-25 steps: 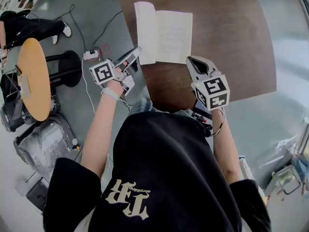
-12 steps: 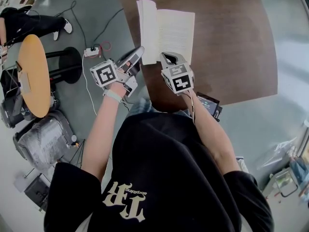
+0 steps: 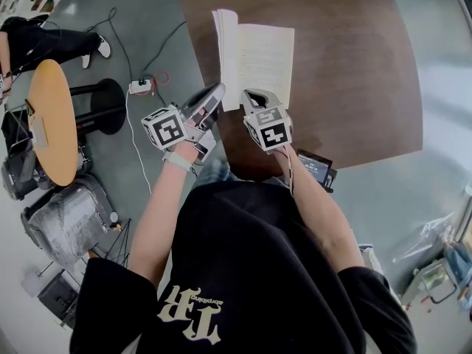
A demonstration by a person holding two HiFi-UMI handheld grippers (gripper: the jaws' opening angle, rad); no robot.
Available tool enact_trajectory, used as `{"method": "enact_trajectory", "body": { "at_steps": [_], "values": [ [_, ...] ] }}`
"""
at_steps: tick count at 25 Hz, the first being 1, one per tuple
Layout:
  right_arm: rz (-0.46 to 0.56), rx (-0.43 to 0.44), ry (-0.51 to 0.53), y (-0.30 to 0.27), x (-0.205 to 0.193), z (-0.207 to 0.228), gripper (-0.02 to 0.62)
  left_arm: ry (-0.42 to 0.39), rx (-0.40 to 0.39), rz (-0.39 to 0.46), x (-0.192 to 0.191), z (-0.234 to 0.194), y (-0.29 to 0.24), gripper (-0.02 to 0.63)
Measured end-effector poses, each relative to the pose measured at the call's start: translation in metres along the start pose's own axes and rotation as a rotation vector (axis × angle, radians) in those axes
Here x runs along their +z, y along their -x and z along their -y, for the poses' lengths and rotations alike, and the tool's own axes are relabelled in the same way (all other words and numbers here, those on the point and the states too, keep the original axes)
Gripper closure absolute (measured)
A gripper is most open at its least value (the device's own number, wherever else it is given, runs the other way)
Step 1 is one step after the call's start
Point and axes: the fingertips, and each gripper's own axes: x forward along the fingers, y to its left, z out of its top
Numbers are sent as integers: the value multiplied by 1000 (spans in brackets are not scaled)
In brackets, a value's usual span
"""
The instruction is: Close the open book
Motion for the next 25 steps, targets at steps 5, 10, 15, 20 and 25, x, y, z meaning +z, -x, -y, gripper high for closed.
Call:
{"method": "enact_trajectory", "body": {
  "at_steps": [5,10,15,20,25],
  "values": [
    [3,18,-22,-12,0,-7,607,-3,-12,0,2,-4,1,598],
    [9,9,-70,-10,-5,5,607,-28,-26,-24,-7,1,-12,597],
    [14,-17,-112,-12,-7,11,607,-34,-50,-57,-11,2,-20,591],
    [15,-41,-134,-8,-10,19,607,-28,-66,-92,-22,4,-34,588],
    [18,-65,-159,-1,-15,35,607,-9,-76,-122,-35,6,-54,581]
  ]
}}
